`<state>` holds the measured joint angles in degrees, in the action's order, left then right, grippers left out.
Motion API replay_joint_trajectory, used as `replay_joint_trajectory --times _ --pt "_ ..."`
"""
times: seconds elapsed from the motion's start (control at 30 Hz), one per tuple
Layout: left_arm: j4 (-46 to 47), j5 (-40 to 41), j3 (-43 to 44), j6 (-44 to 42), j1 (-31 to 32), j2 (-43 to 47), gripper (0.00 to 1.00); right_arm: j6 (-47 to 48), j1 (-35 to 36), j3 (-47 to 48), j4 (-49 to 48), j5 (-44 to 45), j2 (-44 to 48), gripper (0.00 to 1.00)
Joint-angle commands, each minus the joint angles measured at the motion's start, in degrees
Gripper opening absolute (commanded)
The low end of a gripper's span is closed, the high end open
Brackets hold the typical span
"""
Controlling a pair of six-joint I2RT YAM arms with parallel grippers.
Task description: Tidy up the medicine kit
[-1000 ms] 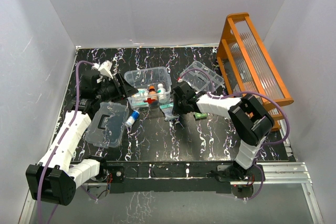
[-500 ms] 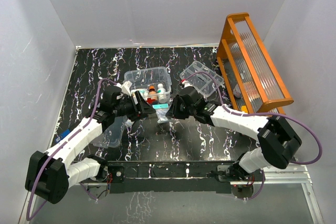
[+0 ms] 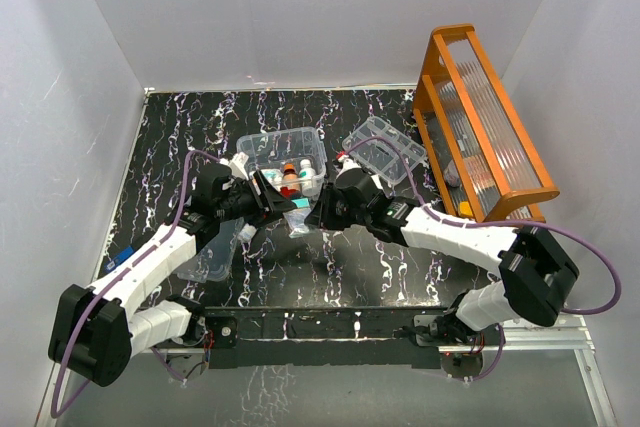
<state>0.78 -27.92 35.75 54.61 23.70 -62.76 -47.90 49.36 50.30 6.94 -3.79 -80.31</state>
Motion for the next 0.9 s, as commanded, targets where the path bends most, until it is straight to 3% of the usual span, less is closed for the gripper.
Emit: replay_joint_trajectory --times 0.0,0.1,0.23,0.4,0.6,0.77,0.87 --pt "-0.85 -0.48 1.30 -1.06 0.49 -0.08 0.47 -0.42 0.10 3.51 -5.00 1.74 2.61 0.16" --pt "-0.76 -1.51 1.73 -1.76 0.52 -0.54 0.46 -0.36 0.11 3.98 -6.01 1.51 2.54 0.17" --pt "0.02 -2.29 3.13 -3.50 0.55 -0.74 0.32 0.46 0.11 4.62 -6.96 0.70 2.40 0.20" --pt "-2.19 -1.70 7.26 -9.57 0.55 0.39 0.13 3.42 -0.24 4.10 -7.86 0.53 5.12 0.37" --pt "-4.85 -4.97 13.25 -15.07 0.44 0.78 0.09 8.53 -3.43 3.79 -9.36 -3.07 9.94 0.57" --pt "-5.36 -11.70 17.93 -17.79 -0.03 1.05 0.06 9.19 -9.99 1.34 -16.17 -15.51 13.13 0.71" --pt "-5.74 -15.21 20.76 -18.32 -0.23 1.13 0.06 6.66 -13.44 -0.28 -21.69 -22.76 13.88 0.74"
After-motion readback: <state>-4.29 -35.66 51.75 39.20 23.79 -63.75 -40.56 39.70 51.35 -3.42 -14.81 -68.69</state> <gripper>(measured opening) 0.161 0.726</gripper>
